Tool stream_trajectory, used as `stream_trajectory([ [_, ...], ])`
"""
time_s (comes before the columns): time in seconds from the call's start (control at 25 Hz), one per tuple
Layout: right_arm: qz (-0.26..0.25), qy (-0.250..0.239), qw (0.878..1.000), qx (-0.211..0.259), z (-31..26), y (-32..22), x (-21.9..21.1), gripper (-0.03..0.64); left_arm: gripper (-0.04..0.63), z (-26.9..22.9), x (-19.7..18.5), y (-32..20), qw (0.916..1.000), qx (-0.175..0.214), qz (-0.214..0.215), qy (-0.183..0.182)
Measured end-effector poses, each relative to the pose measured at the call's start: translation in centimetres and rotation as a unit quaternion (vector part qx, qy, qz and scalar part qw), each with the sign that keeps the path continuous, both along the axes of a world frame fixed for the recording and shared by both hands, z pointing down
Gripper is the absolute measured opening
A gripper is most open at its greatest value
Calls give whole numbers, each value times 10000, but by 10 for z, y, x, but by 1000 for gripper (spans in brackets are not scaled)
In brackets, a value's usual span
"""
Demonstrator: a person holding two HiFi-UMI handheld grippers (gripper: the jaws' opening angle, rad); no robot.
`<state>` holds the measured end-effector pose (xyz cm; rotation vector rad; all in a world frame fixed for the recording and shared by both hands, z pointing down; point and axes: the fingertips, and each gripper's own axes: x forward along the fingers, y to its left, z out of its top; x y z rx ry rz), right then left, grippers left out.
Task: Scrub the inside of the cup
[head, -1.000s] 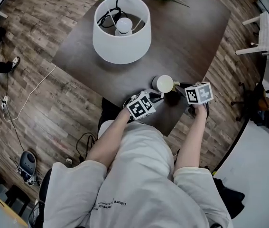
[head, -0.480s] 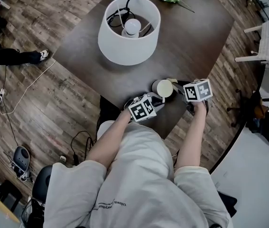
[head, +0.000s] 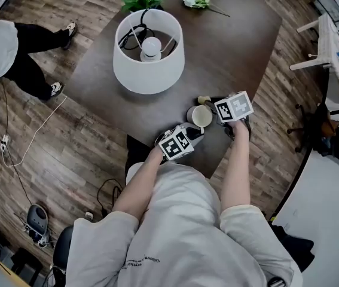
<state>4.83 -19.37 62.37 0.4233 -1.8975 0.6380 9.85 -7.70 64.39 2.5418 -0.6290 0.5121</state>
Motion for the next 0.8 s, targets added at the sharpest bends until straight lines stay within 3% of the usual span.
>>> stream_trajectory([
  [0.2, -60, -152, 9998, 70, -9, 7, -20, 78, 37, -2, 5, 4, 9999, 29, 107, -78],
  [0.48, -580, -53, 9983, -39, -9, 38, -43, 78, 38, -4, 14, 6, 9993, 196, 235, -214],
  [0.8, -1082, 545, 9918, -413, 7, 67, -33, 80, 45, -3, -8, -12, 9980, 229, -417, -427],
])
